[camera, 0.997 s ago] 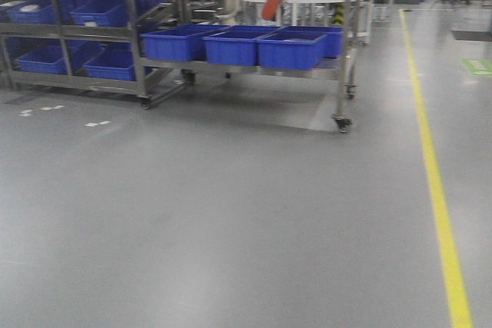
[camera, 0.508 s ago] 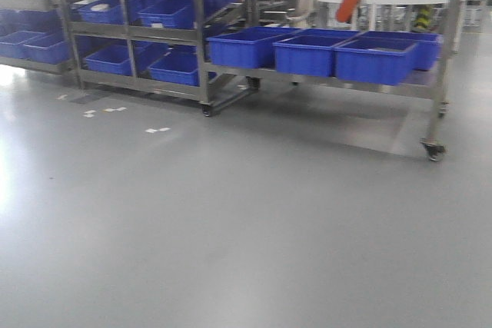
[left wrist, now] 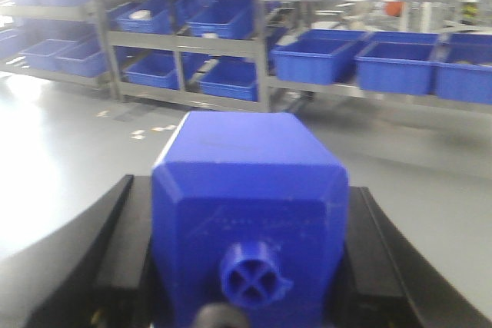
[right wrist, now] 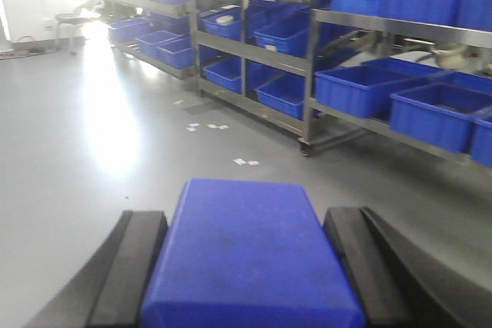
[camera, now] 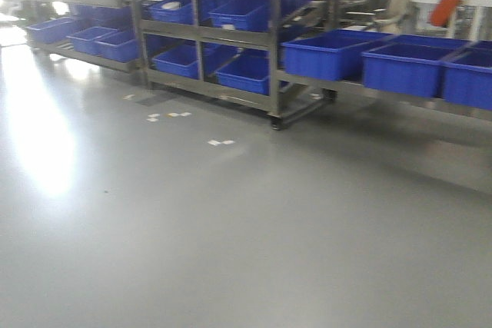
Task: Pick and sort blue part to right shelf
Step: 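Drive the base to the shelf rack of blue bins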
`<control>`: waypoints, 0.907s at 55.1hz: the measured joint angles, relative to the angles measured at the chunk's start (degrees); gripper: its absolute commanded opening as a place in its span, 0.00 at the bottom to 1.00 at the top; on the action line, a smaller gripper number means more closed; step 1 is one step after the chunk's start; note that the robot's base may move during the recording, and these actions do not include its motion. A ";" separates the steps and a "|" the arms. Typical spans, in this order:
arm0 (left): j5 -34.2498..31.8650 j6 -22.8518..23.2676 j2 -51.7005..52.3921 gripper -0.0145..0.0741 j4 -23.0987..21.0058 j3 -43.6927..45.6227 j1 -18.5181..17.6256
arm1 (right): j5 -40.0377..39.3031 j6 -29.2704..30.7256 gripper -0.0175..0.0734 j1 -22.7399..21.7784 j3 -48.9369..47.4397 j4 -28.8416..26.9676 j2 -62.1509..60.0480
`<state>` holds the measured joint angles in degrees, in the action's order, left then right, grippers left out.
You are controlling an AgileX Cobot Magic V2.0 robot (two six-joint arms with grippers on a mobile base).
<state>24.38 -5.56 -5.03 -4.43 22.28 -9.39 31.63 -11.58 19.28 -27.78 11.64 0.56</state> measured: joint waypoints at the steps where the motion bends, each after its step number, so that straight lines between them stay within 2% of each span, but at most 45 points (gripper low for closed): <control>1: 0.00 0.00 0.00 0.30 0.00 0.00 0.00 | 0.00 0.00 0.43 0.00 0.00 0.00 0.00; 50: 0.00 0.00 0.00 0.30 0.00 0.00 0.00 | 0.00 0.00 0.43 0.00 0.00 0.00 0.00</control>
<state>24.38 -5.56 -5.03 -4.43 22.28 -9.39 31.63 -11.58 19.28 -27.78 11.64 0.56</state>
